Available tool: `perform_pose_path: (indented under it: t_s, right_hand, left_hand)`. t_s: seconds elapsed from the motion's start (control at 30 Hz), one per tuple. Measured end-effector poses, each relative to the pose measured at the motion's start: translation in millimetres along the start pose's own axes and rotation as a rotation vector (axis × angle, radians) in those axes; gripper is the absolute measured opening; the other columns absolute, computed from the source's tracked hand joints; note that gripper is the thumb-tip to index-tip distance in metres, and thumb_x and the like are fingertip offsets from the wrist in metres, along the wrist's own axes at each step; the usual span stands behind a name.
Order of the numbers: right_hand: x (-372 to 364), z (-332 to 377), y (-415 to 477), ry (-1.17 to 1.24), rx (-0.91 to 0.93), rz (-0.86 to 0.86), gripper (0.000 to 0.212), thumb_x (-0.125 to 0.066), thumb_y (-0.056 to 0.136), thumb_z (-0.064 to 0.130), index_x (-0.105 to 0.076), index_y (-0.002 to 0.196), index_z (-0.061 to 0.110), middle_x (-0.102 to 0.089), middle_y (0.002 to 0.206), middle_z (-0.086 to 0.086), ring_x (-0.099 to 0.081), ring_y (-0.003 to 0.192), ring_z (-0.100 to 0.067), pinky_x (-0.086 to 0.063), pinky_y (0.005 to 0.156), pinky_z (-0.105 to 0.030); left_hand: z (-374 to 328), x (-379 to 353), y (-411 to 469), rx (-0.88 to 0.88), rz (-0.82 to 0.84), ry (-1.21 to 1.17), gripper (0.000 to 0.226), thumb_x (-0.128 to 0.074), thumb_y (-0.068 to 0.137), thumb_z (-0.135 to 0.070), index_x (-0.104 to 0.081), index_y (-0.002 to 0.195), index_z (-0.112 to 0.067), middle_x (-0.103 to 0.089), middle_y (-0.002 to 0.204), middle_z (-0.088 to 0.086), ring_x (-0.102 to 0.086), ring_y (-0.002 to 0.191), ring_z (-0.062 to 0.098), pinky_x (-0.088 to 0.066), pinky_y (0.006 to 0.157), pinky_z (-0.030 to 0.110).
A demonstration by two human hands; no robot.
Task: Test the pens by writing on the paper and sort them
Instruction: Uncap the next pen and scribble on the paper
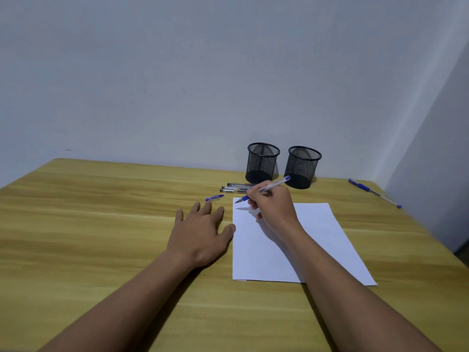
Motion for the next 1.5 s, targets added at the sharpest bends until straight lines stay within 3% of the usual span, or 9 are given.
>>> perform_pose_path:
  t_s: [0.13,0.3,0.4,0.53,0.7,0.93,1.17,1.33,1.5]
  right_hand:
    - [-4,-19,3,-0.025,-0.01,-0.02,0.01,-0.07,0.087,0.019,-0.07,0.078,0.014,-0.069,0.067,-0.008,-0.066,0.066,-0.028,-0.051,0.056,-0.035]
    - [-5,-24,4,-0.103,-0.015,-0.001,0.009,-0.069,0.077,0.027,-0.07,0.073,0.019,-0.071,0.069,-0.007,-0.072,0.076,-0.034,-0.062,0.071,-0.058]
    - [-4,-24,5,-0.15,0.009,-0.025,0.011,-0.069,0.083,0.028,-0.07,0.075,0.019,-0.071,0.068,-0.006,-0.071,0.071,-0.028,-0.063,0.066,-0.048]
    - [-3,-21,5,-0.168,0.047,-0.035,0.013,-0.067,0.094,0.023,-0.069,0.083,0.017,-0.071,0.07,-0.006,-0.066,0.064,-0.021,-0.053,0.055,-0.032]
    - [-3,-25,4,-0.166,-0.012,-0.031,0.011,-0.071,0.085,0.021,-0.07,0.075,0.019,-0.071,0.07,-0.004,-0.072,0.078,-0.028,-0.064,0.07,-0.052]
    - [-1,-26,3,-0.154,-0.027,-0.061,0.009,-0.071,0.086,0.02,-0.07,0.077,0.017,-0.072,0.073,-0.005,-0.072,0.08,-0.027,-0.063,0.074,-0.054]
    - [2,-25,3,-0.162,-0.024,-0.095,0.008,-0.07,0.088,0.02,-0.07,0.08,0.016,-0.072,0.073,-0.007,-0.072,0.077,-0.029,-0.064,0.07,-0.05]
    - [3,-25,4,-0.176,-0.016,-0.127,0.012,-0.067,0.093,0.021,-0.069,0.083,0.015,-0.071,0.07,-0.007,-0.067,0.063,-0.021,-0.056,0.057,-0.035]
    - [4,-23,3,-0.218,-0.042,-0.109,0.01,-0.07,0.087,0.02,-0.07,0.086,0.009,-0.07,0.076,-0.006,-0.066,0.073,-0.018,-0.051,0.059,-0.03]
  left_hand:
    - [-1,-1,-3,0.005,-0.019,0.03,0.073,-0.018,0.089,-0.069,-0.03,0.152,-0.033,-0.03,0.16,-0.001,-0.016,0.151,0.025,-0.013,0.118,0.058]
    - [-4,0,-6,0.025,-0.022,0.042,0.072,-0.02,0.09,-0.068,-0.029,0.153,-0.033,-0.026,0.163,-0.001,-0.013,0.152,0.026,-0.01,0.119,0.059]
    - [-5,2,-7,0.036,-0.029,0.055,0.071,-0.022,0.09,-0.068,-0.033,0.151,-0.033,-0.029,0.161,0.0,-0.016,0.151,0.03,-0.012,0.118,0.06]
    - [-5,5,-8,0.044,-0.039,0.051,0.069,-0.026,0.091,-0.068,-0.038,0.148,-0.033,-0.032,0.16,0.001,-0.019,0.15,0.031,-0.013,0.117,0.06]
    - [-5,5,-7,0.054,-0.041,0.072,0.07,-0.024,0.089,-0.07,-0.039,0.147,-0.035,-0.035,0.159,0.001,-0.021,0.149,0.031,-0.017,0.115,0.061]
    - [-5,4,-8,0.063,-0.042,0.072,0.071,-0.023,0.087,-0.071,-0.04,0.146,-0.035,-0.037,0.157,-0.001,-0.023,0.148,0.031,-0.019,0.114,0.062]
    - [-5,5,-9,0.061,-0.043,0.066,0.069,-0.024,0.088,-0.07,-0.041,0.146,-0.036,-0.036,0.158,-0.001,-0.022,0.149,0.031,-0.018,0.115,0.062]
    - [-4,4,-8,0.059,-0.039,0.061,0.069,-0.023,0.088,-0.071,-0.041,0.145,-0.036,-0.037,0.157,-0.001,-0.022,0.149,0.031,-0.017,0.115,0.062]
    - [-4,5,-9,0.06,-0.043,0.053,0.069,-0.024,0.088,-0.07,-0.041,0.146,-0.036,-0.035,0.158,-0.001,-0.022,0.149,0.03,-0.017,0.115,0.062]
Point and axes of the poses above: each hand's wrist, its own y-axis towards the middle knuckle, its own x-axis out of the back of the hand, z = x × y, the point moved 5 cm from there along y, towards the middle knuckle
